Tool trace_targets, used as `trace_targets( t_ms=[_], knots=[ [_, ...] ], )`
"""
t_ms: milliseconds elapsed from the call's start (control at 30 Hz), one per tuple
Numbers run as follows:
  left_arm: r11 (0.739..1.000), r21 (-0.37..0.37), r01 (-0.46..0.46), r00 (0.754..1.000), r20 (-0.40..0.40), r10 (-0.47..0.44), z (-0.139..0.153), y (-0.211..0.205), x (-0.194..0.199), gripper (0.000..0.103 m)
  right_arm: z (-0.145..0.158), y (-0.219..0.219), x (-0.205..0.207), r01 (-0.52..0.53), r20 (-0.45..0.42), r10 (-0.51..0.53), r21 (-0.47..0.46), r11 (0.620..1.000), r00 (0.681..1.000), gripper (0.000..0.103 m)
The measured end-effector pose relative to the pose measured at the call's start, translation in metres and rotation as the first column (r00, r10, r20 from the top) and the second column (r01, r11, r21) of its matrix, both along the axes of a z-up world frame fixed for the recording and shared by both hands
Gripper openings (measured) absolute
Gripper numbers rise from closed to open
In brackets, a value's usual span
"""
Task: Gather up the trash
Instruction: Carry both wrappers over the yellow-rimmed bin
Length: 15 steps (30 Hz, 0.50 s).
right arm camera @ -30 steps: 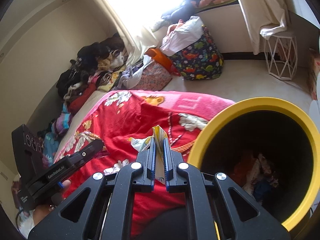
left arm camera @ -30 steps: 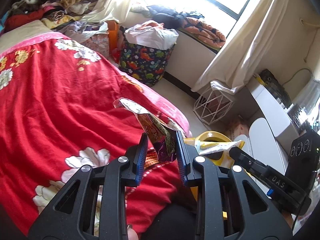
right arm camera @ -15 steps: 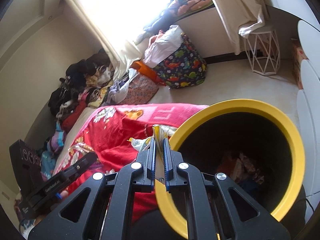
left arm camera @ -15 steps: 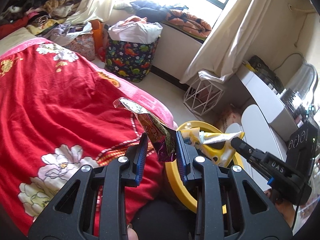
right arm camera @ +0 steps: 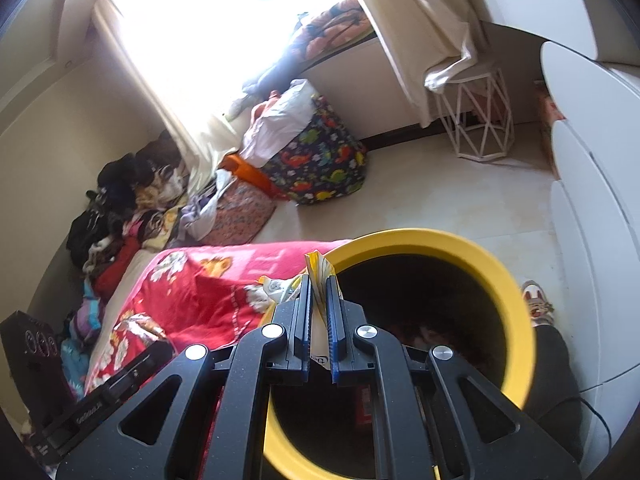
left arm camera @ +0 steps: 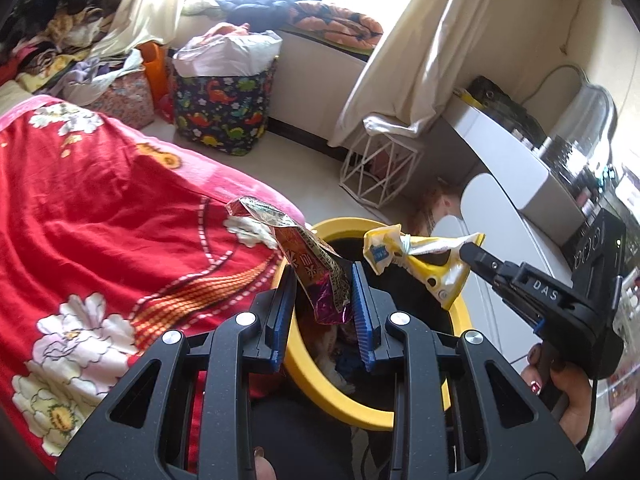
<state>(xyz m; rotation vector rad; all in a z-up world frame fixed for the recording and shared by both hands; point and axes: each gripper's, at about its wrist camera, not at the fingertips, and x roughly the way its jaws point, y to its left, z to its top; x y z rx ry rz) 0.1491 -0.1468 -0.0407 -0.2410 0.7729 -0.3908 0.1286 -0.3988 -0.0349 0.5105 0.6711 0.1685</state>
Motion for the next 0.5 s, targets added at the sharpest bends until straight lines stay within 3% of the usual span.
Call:
trace_targets(
  t_ms=[500],
  knots=[
    [0.990, 0.047, 0.136, 0.990, -0.035, -0.135, -0.016, -0.052, 0.003, 0.021, -0.014, -0.043, -0.002, 0.108, -0.028, -0.108, -0.012, 0.994, 0.994, 0.007]
  ],
)
